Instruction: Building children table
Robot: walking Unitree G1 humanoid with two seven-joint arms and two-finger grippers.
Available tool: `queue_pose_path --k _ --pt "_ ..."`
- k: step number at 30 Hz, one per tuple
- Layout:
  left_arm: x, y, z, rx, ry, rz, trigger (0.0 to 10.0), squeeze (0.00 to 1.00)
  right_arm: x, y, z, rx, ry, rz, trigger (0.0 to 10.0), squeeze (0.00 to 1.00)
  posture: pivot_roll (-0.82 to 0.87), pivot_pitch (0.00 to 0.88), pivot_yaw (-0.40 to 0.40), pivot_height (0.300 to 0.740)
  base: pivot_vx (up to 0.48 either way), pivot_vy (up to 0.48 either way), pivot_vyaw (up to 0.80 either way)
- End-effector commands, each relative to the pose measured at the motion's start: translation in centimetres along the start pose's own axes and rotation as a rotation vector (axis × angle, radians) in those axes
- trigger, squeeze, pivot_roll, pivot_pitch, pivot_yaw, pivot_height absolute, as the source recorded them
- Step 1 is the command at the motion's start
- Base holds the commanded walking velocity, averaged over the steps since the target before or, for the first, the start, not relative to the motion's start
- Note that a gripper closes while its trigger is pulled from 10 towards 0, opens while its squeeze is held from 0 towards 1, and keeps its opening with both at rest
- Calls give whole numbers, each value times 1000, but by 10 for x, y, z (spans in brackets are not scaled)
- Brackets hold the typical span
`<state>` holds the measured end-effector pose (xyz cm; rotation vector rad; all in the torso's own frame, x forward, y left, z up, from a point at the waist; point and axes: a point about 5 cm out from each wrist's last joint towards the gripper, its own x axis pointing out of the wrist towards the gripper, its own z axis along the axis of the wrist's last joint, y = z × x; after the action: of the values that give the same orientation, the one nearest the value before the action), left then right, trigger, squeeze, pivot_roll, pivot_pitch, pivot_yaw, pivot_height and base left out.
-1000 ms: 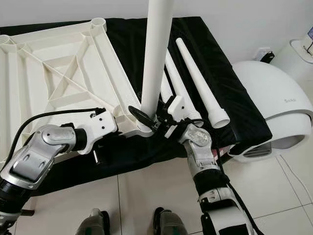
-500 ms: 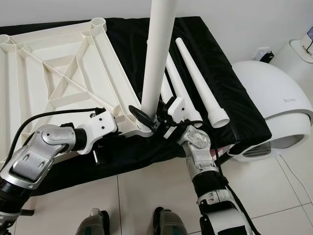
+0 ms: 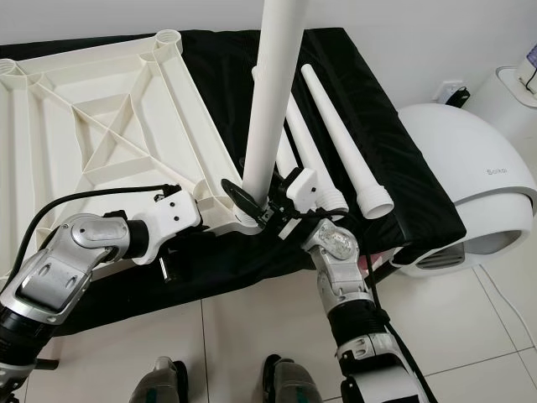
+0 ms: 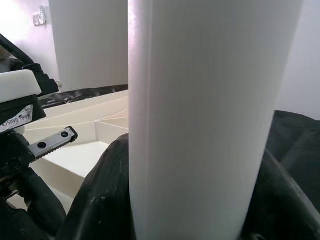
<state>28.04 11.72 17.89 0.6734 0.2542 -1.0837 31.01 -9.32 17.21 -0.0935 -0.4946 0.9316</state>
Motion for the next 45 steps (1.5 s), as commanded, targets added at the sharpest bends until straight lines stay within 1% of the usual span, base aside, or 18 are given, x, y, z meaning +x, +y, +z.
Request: queue_pose_path --k 1,9,16,21,25,29,37,38,41,42,45 --pt "-1 1 -2 0 19 22 10000 0 -12 19 -27 84 136 39 10000 0 68 205 -49 740 0 0 0" --pt "-1 1 -2 1 17 24 10000 0 -11 23 -28 55 168 -8 10000 0 64 207 -51 740 0 0 0" --pt "-1 1 -1 1 14 24 10000 0 -12 23 -28 50 175 -43 10000 0 63 208 -52 740 0 0 0" --pt "-1 1 0 1 12 24 10000 0 -15 22 -28 43 188 -118 10000 0 63 211 -52 740 0 0 0" --pt "-1 2 0 2 12 23 10000 0 -15 22 -28 41 188 -141 10000 0 63 210 -52 740 0 0 0" --pt "-1 2 0 3 13 24 10000 0 -16 23 -28 35 193 -189 10000 0 62 208 -51 740 0 0 0" --pt "0 3 0 6 12 23 10000 0 -16 23 -27 18 200 -235 10000 0 61 205 -50 740 0 0 0" --pt "0 3 0 6 12 22 10000 0 -16 23 -27 15 201 -262 10000 0 62 205 -51 740 0 0 0" --pt "0 3 0 7 12 22 10000 0 -16 24 -26 9 204 -284 10000 0 62 205 -51 740 0 0 0" --pt "0 3 0 7 13 23 10000 0 -17 23 -26 0 204 -313 10000 0 63 202 -52 740 0 0 0" --pt "0 3 0 8 12 23 10000 0 -17 22 -25 0 201 -348 10000 0 63 200 -52 740 0 0 0"
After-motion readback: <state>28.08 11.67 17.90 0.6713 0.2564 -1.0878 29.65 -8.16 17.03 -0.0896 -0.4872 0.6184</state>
